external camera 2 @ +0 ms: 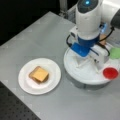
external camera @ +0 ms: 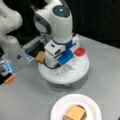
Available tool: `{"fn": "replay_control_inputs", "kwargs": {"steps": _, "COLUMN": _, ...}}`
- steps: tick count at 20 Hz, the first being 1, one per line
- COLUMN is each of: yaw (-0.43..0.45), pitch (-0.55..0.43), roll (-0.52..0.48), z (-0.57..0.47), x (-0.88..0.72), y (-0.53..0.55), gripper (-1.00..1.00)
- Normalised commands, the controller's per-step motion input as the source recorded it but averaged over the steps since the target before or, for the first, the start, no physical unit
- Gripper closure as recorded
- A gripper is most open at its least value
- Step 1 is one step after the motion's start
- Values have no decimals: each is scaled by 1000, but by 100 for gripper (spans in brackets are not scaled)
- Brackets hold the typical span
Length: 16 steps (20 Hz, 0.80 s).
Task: Ingredient selection for cheeseburger or sandwich
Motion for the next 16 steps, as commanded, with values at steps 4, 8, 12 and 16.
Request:
{"fn": "replay_control_inputs", "kwargs": {"steps": 4, "yaw": -42, "pitch": -221, "roll": -62, "z": -133, "x": -257, "y": 159, "gripper": -100}}
{"fn": "replay_control_inputs", "kwargs": {"steps": 8, "yaw": -78, "pitch": -219, "roll": -60, "z": -140, "x": -241, "y": 219, "gripper": -100}}
{"fn": "replay_control_inputs", "kwargs": {"steps": 12, "yaw": -96, "pitch": -221, "roll": -54, "z": -166, "x": -213, "y": 178, "gripper": -100}}
{"fn": "replay_control_inputs", "kwargs": {"steps": 16, "yaw": -60, "pitch": -217, "roll": -36, "z": -207, "x": -186, "y": 67, "gripper": -100}}
